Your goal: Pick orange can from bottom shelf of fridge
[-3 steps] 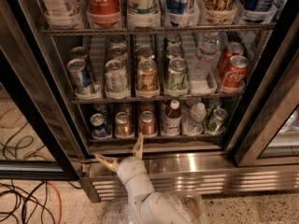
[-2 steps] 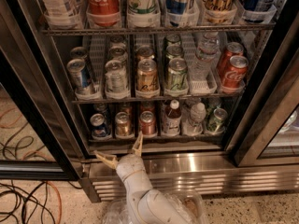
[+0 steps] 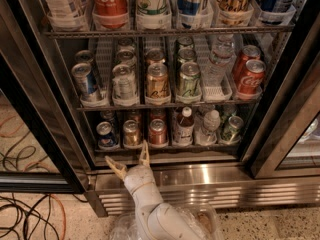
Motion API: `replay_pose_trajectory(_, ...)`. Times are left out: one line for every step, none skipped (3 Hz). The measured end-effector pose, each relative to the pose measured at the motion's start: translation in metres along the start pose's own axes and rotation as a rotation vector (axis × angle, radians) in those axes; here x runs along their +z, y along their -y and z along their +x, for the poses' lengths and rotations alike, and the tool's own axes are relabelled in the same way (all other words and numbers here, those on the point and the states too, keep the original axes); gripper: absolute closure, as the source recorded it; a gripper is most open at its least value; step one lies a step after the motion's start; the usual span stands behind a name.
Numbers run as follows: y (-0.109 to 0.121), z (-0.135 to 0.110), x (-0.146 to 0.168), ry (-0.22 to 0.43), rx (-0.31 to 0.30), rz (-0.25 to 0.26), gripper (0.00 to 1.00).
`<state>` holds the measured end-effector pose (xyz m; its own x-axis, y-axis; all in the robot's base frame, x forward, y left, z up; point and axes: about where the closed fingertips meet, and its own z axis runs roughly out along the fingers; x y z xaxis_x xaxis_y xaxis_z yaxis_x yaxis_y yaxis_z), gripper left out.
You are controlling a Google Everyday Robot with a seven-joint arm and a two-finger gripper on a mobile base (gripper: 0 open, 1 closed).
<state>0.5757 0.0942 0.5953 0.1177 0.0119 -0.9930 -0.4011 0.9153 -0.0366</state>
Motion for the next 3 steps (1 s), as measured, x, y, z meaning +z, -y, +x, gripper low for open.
replay_pose_trajectory(0.0000, 0.0000, 0.0000, 0.000, 0.000, 0.000, 0.32)
replay_pose_trajectory(0.0000, 0.0002, 0.0001, 0.000, 0.000, 0.001, 0.35)
replay_pose_trajectory(0.0023, 0.0034, 0.0008, -0.005, 0.008, 0.012, 0.34)
